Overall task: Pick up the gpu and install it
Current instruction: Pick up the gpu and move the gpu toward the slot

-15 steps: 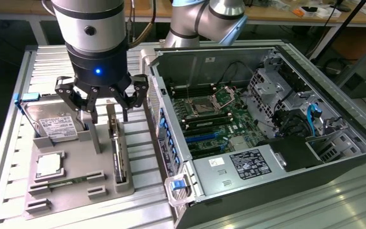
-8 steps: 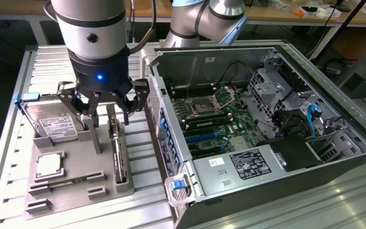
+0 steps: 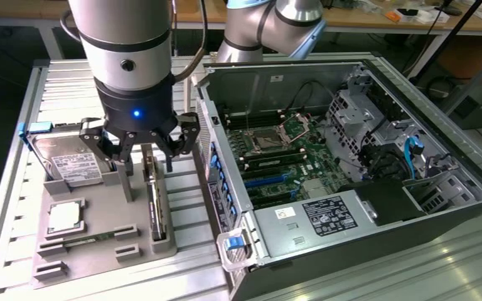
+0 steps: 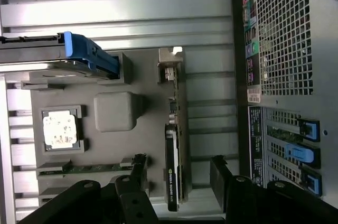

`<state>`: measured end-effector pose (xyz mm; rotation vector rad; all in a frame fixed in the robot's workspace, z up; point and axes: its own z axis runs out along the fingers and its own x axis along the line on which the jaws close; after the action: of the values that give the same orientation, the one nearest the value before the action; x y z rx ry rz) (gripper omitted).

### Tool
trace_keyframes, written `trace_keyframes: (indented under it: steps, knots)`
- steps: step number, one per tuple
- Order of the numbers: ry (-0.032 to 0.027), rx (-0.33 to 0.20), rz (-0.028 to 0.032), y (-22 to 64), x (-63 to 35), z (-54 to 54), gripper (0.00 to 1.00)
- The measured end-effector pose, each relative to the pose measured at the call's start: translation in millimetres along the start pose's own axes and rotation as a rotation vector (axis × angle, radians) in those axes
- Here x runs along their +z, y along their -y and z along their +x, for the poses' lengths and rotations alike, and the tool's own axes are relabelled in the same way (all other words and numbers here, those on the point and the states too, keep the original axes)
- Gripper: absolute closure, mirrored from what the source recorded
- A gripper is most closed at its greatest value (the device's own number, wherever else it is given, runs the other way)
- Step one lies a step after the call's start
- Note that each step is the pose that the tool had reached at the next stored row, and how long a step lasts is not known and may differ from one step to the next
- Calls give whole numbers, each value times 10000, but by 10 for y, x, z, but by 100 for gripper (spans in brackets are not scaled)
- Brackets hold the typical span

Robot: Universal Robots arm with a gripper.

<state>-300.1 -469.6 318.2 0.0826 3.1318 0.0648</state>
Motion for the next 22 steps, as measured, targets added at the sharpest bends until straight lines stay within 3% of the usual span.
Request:
trace_keyframes:
  steps: [12, 17, 22]
  knots:
    - [-10, -244, 9, 130, 139, -45, 40]
    - [-12, -310, 12, 145, 193, -47, 40]
    - [30, -341, 10, 158, 308, -33, 40]
